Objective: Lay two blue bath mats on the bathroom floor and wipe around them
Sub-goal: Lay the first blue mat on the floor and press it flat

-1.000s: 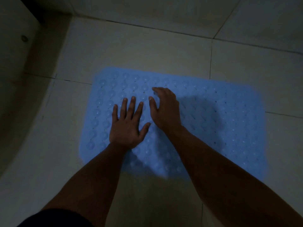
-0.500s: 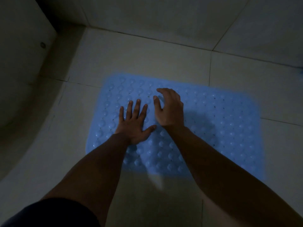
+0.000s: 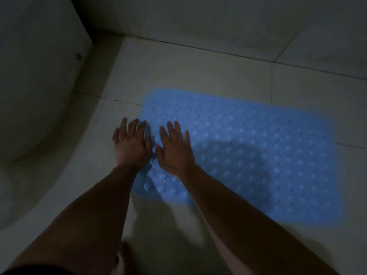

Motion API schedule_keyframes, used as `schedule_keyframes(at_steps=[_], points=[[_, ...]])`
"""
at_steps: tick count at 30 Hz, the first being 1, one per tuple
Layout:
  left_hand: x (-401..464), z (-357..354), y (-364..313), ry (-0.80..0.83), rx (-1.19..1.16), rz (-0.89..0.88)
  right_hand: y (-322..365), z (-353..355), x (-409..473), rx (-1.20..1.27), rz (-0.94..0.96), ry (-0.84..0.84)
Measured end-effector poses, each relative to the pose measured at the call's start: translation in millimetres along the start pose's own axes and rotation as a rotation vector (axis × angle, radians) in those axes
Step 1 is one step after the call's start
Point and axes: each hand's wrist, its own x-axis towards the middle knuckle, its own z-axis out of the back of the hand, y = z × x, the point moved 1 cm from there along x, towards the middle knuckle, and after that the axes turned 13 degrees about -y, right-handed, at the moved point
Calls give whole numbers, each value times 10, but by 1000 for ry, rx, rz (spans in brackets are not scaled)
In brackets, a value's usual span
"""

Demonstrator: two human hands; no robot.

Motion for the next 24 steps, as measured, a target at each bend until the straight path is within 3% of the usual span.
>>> schedule_keyframes(at_steps=[3, 12, 24], points=[[18, 15, 107, -9, 1, 6, 126, -200, -32, -118, -5, 113], [126, -70, 241, 0, 16, 8, 141, -312, -126, -174, -2, 0], [88, 23, 432, 30, 40, 39, 170, -267, -84, -95, -52, 68]])
